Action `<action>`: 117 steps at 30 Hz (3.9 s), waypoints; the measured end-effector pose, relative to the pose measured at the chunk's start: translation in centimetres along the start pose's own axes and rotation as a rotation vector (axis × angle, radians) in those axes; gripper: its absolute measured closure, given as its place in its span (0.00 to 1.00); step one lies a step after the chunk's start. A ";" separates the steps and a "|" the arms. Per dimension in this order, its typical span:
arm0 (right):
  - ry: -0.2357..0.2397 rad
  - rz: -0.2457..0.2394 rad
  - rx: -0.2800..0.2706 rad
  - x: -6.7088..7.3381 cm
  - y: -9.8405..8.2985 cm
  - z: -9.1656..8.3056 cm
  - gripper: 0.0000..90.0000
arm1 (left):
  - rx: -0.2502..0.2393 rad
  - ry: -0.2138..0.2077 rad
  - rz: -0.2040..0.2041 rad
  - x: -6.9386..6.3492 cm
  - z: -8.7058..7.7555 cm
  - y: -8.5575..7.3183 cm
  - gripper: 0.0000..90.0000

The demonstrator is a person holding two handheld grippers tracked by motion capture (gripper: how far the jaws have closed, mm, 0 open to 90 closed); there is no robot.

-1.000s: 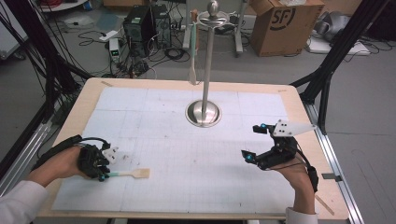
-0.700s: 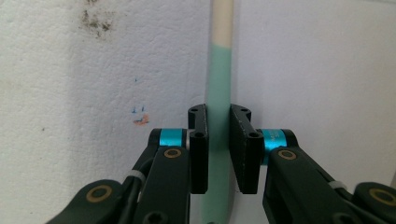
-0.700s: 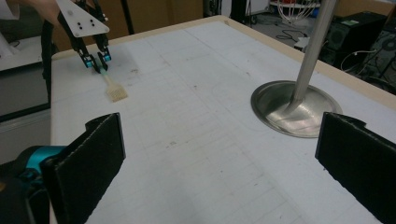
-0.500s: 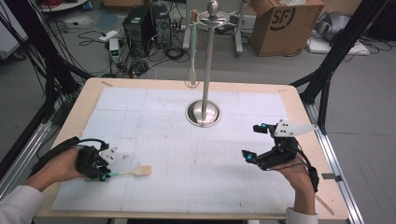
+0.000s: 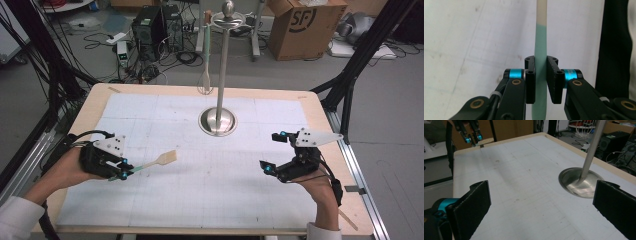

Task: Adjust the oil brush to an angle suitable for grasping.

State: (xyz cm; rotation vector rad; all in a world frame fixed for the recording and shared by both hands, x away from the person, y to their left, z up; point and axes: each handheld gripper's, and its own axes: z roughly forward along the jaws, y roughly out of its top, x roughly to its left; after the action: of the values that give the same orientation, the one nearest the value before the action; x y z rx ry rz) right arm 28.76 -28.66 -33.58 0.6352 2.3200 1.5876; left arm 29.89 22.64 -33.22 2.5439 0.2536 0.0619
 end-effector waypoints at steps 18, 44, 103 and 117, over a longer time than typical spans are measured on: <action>0.010 -0.031 -0.013 0.4 0.5 -1.0 0.00 | -0.153 -0.071 0.088 -0.6 5.3 8.2 0.88; -0.034 -0.022 0.026 -0.1 -0.9 -2.7 0.00 | -0.057 -0.159 0.162 -1.1 18.6 14.9 0.88; 0.066 -0.111 0.318 0.4 0.6 3.1 0.01 | -0.492 0.100 -0.105 -1.0 4.2 -1.8 0.02; 0.121 -0.175 0.506 0.6 1.8 7.0 0.01 | -0.499 0.137 -0.097 -1.5 3.9 -1.7 0.02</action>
State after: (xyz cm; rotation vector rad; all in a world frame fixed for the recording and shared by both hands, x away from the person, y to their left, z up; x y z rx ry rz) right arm 31.76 -22.10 -34.54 0.4247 2.8033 0.9872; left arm 28.57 21.61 -37.41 2.0309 0.3647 0.2322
